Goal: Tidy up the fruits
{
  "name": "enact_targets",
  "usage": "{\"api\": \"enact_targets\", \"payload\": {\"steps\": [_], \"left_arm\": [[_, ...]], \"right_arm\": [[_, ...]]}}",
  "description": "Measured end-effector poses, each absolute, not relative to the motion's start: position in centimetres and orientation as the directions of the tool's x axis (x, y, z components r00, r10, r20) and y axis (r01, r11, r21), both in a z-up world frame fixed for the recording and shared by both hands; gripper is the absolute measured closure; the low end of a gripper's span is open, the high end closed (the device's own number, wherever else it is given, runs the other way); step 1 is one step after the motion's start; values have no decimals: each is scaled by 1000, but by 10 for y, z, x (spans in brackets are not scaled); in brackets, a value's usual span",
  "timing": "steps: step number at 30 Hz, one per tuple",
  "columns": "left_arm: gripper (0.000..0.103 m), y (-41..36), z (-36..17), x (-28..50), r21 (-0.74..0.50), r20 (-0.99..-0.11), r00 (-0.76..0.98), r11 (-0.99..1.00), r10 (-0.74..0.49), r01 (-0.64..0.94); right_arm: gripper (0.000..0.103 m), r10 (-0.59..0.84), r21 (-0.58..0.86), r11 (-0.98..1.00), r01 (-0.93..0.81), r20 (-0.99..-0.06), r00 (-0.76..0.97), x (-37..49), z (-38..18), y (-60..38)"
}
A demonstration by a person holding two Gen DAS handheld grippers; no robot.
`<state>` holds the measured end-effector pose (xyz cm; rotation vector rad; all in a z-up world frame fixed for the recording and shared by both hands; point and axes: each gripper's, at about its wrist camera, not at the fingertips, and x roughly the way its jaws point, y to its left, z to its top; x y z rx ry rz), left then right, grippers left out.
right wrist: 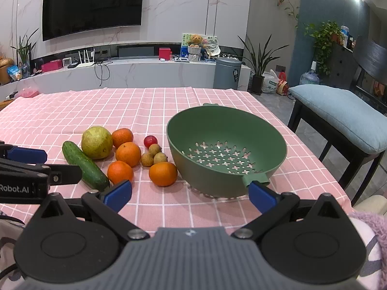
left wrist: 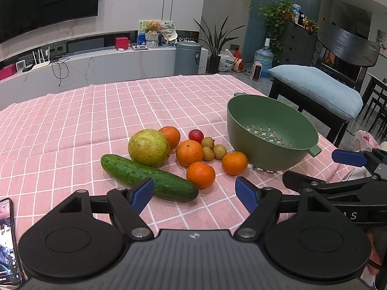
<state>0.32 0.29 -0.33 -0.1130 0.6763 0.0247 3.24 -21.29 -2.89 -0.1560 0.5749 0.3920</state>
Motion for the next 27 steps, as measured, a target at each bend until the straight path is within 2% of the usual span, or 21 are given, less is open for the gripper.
{"api": "enact_targets", "payload": {"steps": [13,19,20,22,27], "left_arm": [[13,1,-3,2,-94,-630,777,994,-14,-57],[15,8,-2,4,-133,-637,771,988,-25,-78],[17,9,-2,6,-133,-642,767,988,-22,-83],[22,11,-2,11,-131,-658,753,987,-15,-95],[31,24,-1,25,-154,-697,717,980,-16,-128]], "right_arm": [[4,318,-37,913,-407,-564,762,32,-31,-212],[5,362,29,902,-432,-598,715,40,-32,-214],[6,371,43,899,-436,-605,705,43,-32,-214],[17,392,77,893,-444,-620,680,48,-32,-212],[28,428,132,875,-466,-659,618,62,-35,-200]]}}
